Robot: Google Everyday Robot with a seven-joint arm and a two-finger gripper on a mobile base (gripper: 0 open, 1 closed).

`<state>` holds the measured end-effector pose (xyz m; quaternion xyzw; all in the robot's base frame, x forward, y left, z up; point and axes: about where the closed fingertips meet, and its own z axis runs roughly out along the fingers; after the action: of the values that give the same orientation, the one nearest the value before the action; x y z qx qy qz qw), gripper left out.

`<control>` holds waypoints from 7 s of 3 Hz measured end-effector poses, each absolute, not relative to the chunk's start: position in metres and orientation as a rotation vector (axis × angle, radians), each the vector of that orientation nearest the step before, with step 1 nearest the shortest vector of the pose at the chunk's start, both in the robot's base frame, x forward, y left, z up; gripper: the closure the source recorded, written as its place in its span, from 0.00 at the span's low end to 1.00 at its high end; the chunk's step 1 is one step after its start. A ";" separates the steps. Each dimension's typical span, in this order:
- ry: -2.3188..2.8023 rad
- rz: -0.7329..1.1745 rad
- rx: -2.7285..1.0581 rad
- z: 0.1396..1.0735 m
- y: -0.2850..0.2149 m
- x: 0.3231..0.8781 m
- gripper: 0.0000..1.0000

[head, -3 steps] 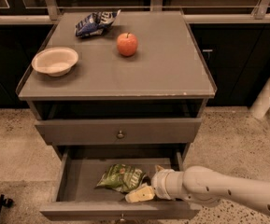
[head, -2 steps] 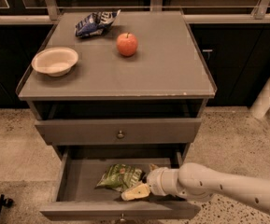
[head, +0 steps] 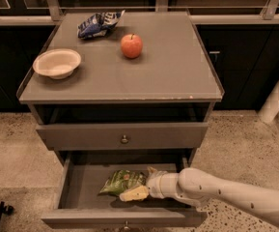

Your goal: Pick green jalapeno chip bag from middle drawer and place on counter

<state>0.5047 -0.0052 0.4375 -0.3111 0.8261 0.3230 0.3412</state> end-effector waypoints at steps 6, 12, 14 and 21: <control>2.158 0.754 -0.634 0.408 0.007 0.532 0.74; 2.159 1.074 -0.891 0.548 -0.051 0.469 1.00; 2.153 1.161 -0.957 0.552 -0.044 0.448 1.00; 2.057 0.667 -1.322 0.790 -0.118 0.436 1.00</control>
Offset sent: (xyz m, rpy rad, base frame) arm 0.0376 0.0167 -0.0478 -0.0062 -0.0327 -0.2369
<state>0.4356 -0.1185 0.7902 -0.4977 0.7746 0.2511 0.2988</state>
